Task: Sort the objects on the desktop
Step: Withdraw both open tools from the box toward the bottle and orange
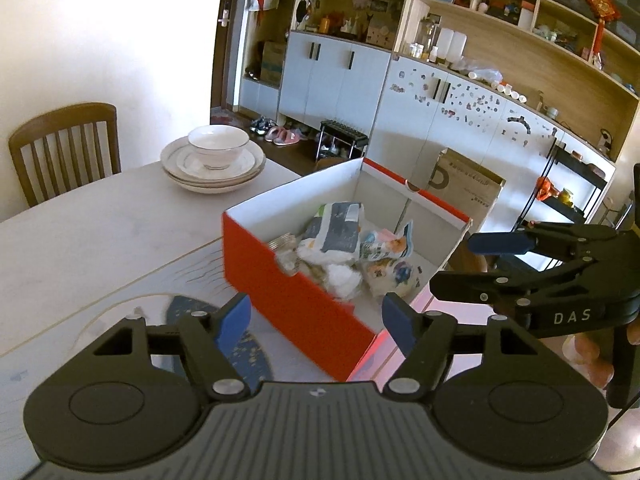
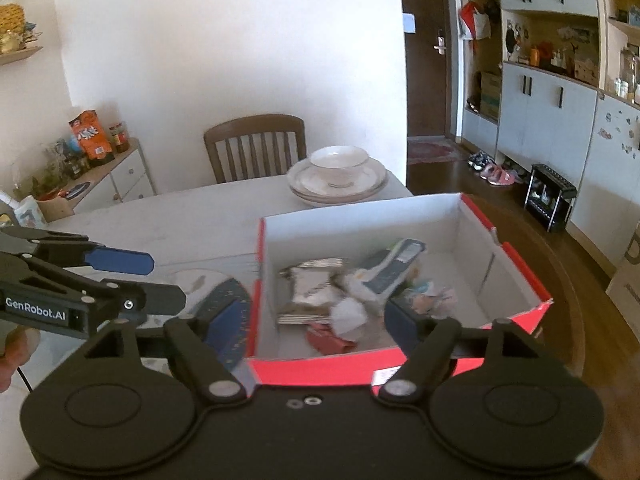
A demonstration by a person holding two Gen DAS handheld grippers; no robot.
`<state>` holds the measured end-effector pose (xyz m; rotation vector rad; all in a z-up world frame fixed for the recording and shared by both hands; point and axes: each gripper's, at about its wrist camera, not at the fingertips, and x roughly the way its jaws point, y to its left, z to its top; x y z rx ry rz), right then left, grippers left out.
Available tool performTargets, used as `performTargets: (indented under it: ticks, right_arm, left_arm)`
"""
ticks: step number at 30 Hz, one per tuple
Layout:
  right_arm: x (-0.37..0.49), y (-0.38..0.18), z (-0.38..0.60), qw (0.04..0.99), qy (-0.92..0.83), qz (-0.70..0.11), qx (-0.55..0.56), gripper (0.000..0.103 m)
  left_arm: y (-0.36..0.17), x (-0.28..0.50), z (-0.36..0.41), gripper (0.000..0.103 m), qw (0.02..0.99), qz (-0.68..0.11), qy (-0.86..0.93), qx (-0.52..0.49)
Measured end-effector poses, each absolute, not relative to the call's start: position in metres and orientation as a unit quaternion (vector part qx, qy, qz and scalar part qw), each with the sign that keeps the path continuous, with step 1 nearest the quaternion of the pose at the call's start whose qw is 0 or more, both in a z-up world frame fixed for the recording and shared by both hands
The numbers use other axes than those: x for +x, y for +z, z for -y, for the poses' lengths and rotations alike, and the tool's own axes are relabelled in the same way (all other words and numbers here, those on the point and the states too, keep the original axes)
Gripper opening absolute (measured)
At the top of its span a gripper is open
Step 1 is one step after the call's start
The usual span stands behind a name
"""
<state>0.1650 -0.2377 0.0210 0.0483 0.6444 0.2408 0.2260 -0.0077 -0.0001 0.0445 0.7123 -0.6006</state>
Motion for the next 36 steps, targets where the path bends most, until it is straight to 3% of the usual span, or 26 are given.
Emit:
performTargets:
  ticks: [10,19,23,27,36]
  right_arm:
    - [0.142,0.017,0.184,0.941,0.137,-0.307,0.013,0.091]
    - [0.126,0.001,0.141,0.934,0.149,-0.324,0.008,0.091]
    - [0.119,-0.010,0.124,0.932,0.152,-0.329,0.000,0.093]
    - [0.111,-0.022,0.108,0.930,0.155,-0.332,-0.005,0.098]
    - [0.107,-0.054,0.079,0.923,0.163,-0.349,-0.023,0.098]
  left_arm:
    - [-0.009,0.203,-0.054,0.079,0.900,-0.342,-0.269,0.019]
    - [-0.031,0.198,-0.098,0.087,0.901,-0.361,-0.239,0.013]
    - [-0.044,0.198,-0.111,0.103,0.900,-0.376,-0.221,0.007]
    - [-0.058,0.199,-0.118,0.103,0.899,-0.386,-0.204,0.013]
    - [-0.093,0.208,-0.126,0.103,0.891,-0.419,-0.175,0.014]
